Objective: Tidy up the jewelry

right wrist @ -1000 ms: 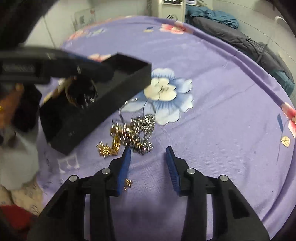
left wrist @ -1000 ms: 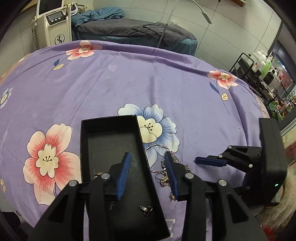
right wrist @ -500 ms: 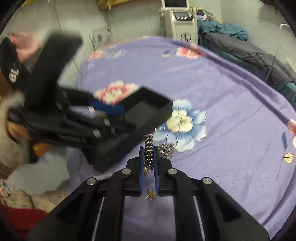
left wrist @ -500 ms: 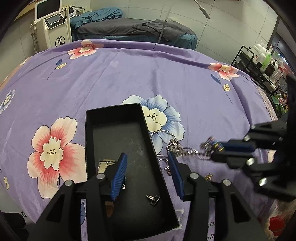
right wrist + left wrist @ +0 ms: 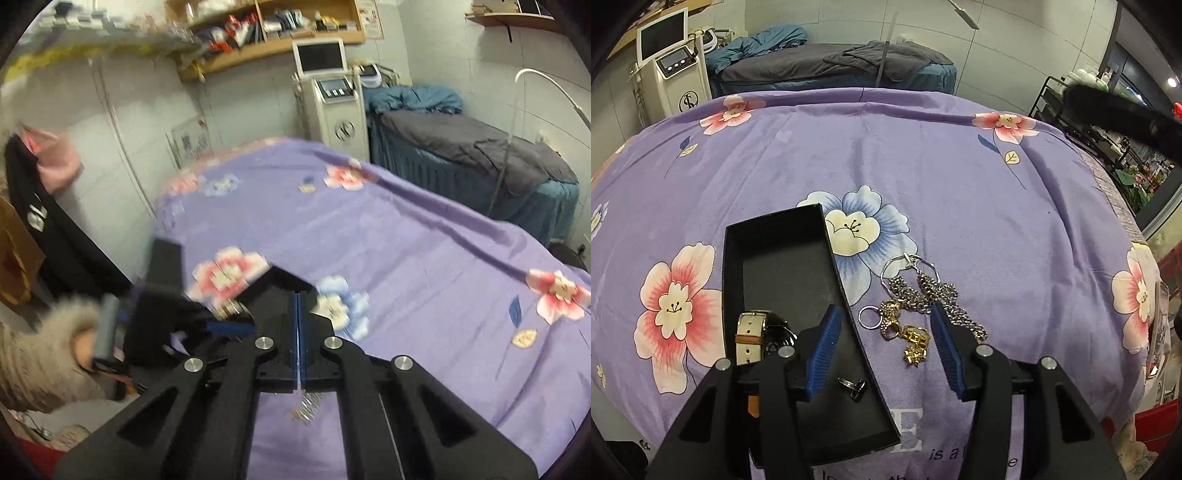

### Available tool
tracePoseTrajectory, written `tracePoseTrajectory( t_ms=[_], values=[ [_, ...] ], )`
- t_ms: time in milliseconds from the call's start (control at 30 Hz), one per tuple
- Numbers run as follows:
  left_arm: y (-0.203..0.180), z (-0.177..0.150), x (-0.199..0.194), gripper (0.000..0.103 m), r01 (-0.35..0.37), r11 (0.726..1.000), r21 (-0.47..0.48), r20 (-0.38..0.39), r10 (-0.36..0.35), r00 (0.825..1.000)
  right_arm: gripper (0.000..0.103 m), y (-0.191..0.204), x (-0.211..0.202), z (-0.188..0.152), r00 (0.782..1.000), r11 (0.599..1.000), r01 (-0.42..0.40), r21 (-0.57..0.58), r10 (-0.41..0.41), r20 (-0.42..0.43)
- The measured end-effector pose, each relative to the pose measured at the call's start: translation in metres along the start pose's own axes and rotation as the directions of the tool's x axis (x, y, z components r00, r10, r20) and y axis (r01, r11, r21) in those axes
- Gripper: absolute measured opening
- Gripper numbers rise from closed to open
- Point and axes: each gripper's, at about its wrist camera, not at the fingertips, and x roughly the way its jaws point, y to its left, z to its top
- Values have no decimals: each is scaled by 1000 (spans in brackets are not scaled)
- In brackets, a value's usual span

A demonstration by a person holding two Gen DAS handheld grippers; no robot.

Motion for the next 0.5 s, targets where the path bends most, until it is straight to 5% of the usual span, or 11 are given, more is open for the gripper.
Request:
tracePoseTrajectory(
  t_ms=[233, 500],
  values=[
    [9, -5, -4, 64, -27, 999, -19, 4, 27, 1000, 26, -18, 76, -64, 976, 994, 57, 91, -36, -216],
    [6, -14, 2, 78, -49, 999, -21, -11, 48, 999, 30, 0, 116, -99, 935, 995, 101, -6, -97, -342]
  ],
)
